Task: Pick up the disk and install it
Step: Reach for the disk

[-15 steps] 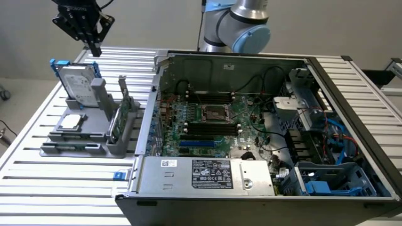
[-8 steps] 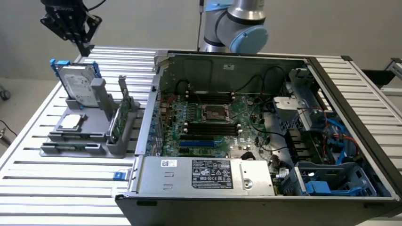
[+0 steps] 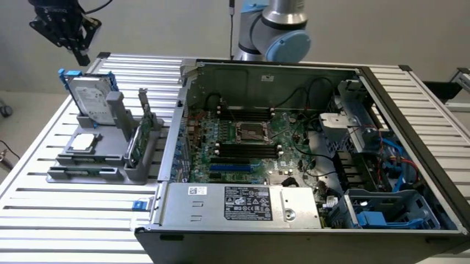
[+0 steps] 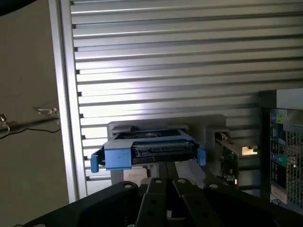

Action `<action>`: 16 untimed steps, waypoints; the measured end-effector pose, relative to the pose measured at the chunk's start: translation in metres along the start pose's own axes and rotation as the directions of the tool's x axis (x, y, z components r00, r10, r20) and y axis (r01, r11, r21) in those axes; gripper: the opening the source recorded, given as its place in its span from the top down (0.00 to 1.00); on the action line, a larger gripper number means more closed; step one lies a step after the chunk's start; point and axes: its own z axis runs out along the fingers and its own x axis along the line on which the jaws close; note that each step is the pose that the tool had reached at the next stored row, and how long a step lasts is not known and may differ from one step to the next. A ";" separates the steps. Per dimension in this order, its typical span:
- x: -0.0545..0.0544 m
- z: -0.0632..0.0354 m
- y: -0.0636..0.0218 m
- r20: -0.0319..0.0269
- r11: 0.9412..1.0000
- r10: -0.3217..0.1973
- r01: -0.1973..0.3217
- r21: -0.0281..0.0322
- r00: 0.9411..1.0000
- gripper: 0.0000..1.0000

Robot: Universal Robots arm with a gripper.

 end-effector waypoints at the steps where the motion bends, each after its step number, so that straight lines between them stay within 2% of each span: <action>1: 0.005 0.0003 0.0006 0.000 1.000 0.000 0.000 0.003 1.000 0.89; 5: 0.022 0.0004 0.0033 -0.002 1.000 0.000 0.000 0.013 1.000 0.89; 7: 0.026 0.0003 0.0048 -0.007 1.000 0.000 0.001 0.017 1.000 0.89; 10: 0.027 0.0002 0.0061 -0.015 1.000 -0.001 0.001 0.019 1.000 0.89; 16: 0.027 0.0002 0.0062 -0.016 1.000 -0.002 0.002 0.021 1.000 0.89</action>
